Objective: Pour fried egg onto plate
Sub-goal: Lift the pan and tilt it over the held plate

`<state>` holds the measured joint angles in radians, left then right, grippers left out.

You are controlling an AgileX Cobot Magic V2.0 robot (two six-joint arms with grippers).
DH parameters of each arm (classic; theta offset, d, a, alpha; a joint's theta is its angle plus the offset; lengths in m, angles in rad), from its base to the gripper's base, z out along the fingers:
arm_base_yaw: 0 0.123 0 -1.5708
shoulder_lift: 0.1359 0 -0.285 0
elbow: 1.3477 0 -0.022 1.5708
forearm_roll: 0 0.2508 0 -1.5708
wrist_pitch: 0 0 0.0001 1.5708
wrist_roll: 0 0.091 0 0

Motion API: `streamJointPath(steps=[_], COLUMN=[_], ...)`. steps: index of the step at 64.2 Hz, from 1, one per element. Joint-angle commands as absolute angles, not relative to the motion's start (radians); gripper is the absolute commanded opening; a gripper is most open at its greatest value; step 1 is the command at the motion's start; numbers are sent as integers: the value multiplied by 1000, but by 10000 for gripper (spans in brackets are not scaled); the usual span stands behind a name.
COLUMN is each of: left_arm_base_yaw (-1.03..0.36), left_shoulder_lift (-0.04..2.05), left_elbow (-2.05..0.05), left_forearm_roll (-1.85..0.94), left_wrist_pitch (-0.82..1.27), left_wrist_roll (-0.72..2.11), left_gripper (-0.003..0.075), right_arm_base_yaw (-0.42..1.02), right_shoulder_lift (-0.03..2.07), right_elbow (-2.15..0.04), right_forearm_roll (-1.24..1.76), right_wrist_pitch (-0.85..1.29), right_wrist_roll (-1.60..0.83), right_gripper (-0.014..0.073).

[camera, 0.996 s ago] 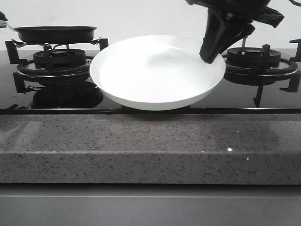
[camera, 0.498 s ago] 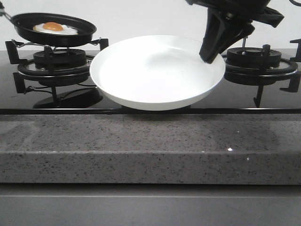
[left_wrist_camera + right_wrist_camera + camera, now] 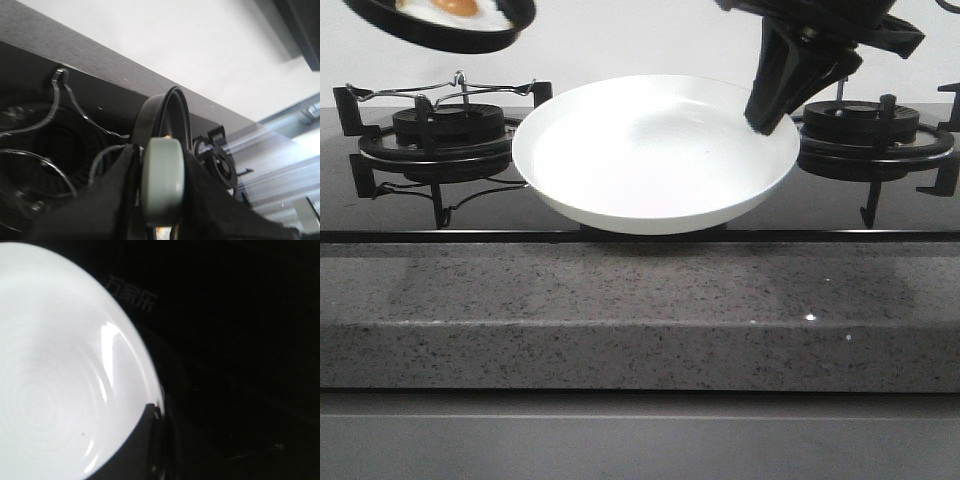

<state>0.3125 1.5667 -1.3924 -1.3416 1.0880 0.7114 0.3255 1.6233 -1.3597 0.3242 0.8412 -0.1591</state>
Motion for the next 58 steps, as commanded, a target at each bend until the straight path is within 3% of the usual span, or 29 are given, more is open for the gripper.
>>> streamJointPath(steps=[1,18,58], left_arm_base_yaw=[276,154,-300], left_shoulder_lift=[1469,1358,1254], left_elbow=[-1393,-1382,-1382], left_forearm_roll=[-1454,-1439,-1015], left_wrist_pitch=[1096,1052,585], left_wrist_roll=[733,833,940], left_gripper=[-20,-20,-20], right_arm_base_yaw=[325,325,325], right_shoulder_lift=[1573,1573,1573], right_elbow=[-1384,-1384,-1384], right_forearm_roll=[342,342,342], right_wrist_pitch=[802,802,801], right_wrist_roll=[-160,-160,-160], right_gripper=[-68,-68,-68])
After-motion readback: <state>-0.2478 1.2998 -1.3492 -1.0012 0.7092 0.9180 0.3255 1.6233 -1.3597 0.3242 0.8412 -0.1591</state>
